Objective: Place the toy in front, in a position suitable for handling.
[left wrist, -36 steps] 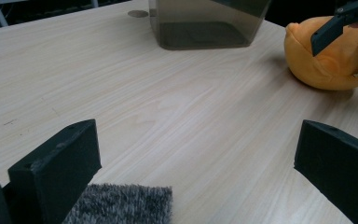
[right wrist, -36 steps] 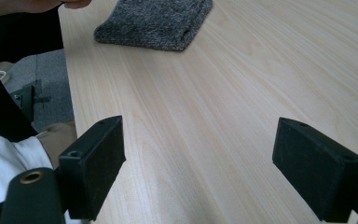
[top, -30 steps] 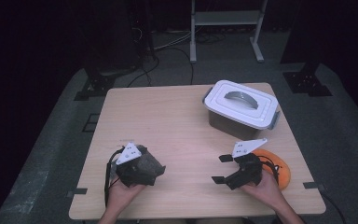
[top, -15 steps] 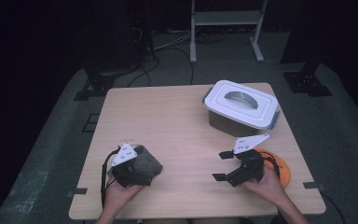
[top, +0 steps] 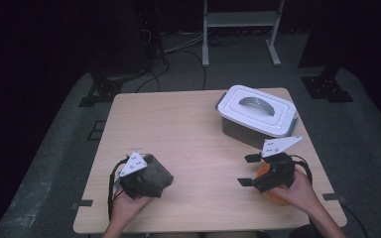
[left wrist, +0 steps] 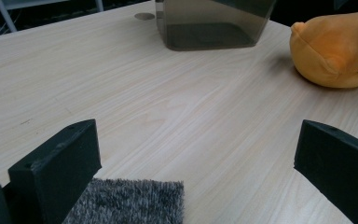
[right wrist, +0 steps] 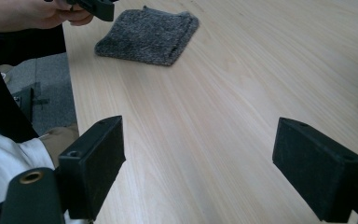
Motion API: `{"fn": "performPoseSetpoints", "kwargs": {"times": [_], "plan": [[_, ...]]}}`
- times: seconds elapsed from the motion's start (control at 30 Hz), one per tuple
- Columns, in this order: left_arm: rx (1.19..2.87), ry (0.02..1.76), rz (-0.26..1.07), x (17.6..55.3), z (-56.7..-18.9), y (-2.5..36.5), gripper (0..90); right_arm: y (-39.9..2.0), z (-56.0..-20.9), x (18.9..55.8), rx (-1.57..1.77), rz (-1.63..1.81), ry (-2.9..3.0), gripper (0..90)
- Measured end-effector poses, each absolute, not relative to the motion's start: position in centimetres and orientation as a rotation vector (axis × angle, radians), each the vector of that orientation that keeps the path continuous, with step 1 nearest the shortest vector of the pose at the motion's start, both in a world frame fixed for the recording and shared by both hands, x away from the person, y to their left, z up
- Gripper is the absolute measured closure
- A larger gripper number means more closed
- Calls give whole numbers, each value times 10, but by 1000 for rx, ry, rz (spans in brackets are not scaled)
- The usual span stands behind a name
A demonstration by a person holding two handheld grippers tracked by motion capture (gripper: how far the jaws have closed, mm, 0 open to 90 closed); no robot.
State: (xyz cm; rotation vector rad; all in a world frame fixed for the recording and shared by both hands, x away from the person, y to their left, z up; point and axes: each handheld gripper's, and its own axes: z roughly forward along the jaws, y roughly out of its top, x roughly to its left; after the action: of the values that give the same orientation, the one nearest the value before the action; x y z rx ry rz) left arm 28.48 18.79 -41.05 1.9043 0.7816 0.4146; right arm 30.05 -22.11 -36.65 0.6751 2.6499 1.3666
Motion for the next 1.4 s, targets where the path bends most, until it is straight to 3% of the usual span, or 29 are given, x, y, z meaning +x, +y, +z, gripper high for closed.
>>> {"fn": "performPoseSetpoints", "kwargs": {"times": [0.43, 0.8, 1.03, 1.4], "plan": [[1894, 775, 426, 282, -408, 190, 0, -264, -361, 295, 722, 1317, 2596, 155], [1889, 795, 420, 285, -410, 193, 0, -299, -380, 291, 803, 1244, 2566, 162], [1898, 793, 428, 284, -409, 193, 0, -313, -389, 290, 823, 1208, 2560, 232], [1890, 806, 432, 286, -409, 196, 0, -324, -417, 294, 876, 1194, 2557, 461]]}}
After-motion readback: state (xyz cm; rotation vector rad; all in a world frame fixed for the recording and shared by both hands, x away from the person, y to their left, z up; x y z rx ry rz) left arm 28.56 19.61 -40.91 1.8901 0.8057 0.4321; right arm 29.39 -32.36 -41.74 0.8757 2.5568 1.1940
